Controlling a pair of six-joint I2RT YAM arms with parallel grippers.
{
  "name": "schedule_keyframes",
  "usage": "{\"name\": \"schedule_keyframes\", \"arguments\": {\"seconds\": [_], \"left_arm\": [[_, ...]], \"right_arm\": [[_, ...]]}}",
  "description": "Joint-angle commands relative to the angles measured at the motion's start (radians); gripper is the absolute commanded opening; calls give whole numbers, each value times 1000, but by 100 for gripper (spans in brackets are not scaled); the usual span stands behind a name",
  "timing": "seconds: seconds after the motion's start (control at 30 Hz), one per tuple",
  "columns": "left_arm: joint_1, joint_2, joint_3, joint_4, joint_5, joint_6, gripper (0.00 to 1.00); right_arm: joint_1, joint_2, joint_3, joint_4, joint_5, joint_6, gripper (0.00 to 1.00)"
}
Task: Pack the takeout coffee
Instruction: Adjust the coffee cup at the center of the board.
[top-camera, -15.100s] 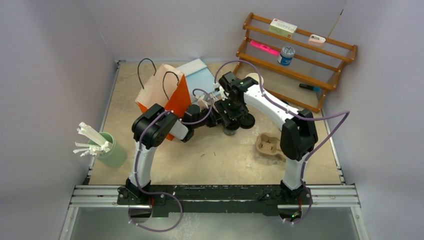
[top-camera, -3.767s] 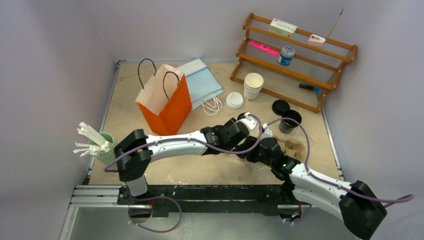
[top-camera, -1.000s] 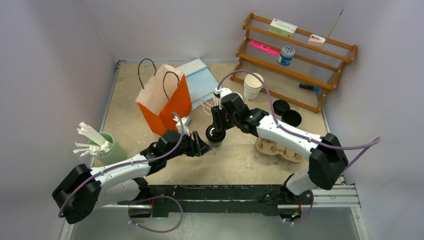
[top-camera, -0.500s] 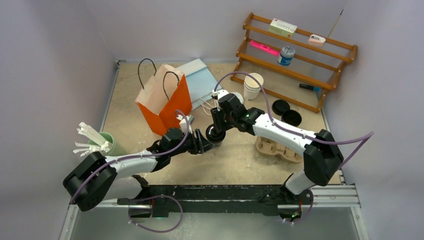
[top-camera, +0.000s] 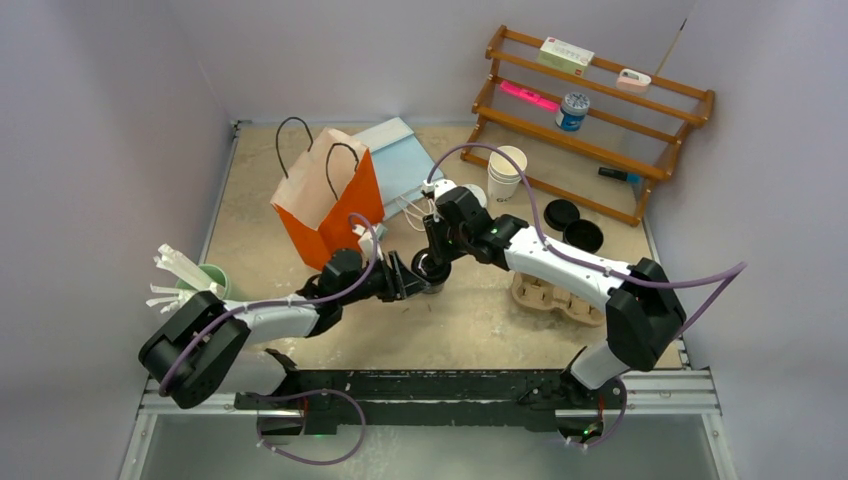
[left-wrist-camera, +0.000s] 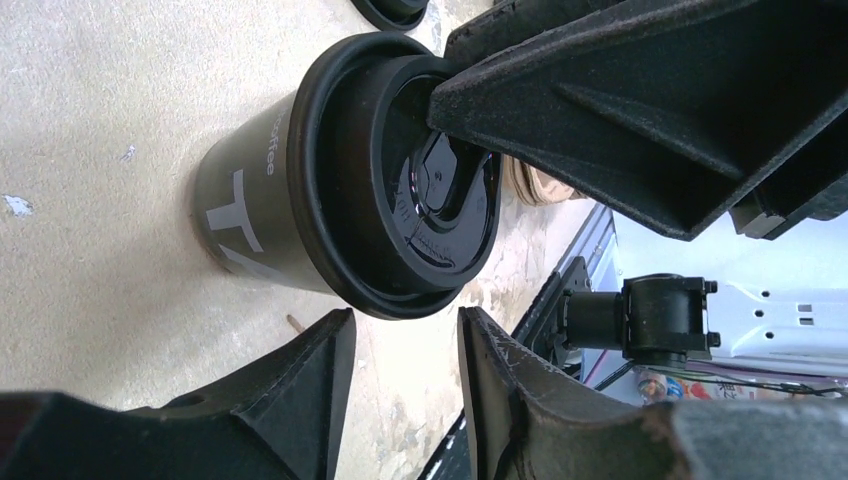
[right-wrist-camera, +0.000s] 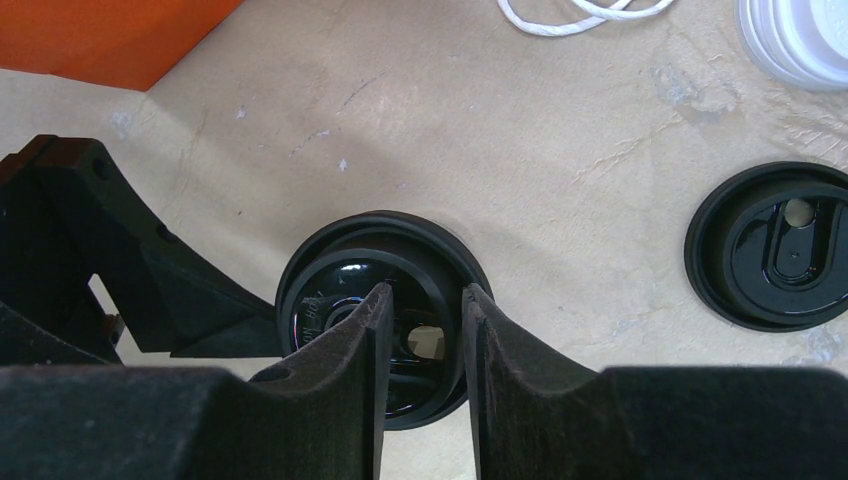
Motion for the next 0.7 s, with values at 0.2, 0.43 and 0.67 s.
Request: {"name": "schedule_keyframes", "arguments": {"seconds": [0.2, 0.43, 0.67], "left_arm": [[27, 31, 8, 119, 40, -26, 42], [42, 79, -16, 179, 49, -79, 45], [57, 134, -36, 220, 55, -146, 40]], "right_arm": [[0, 10, 27, -16, -15, -20, 26], [2, 10, 17, -13, -24, -22, 23], [8, 4, 0, -5, -33, -20, 20]]}}
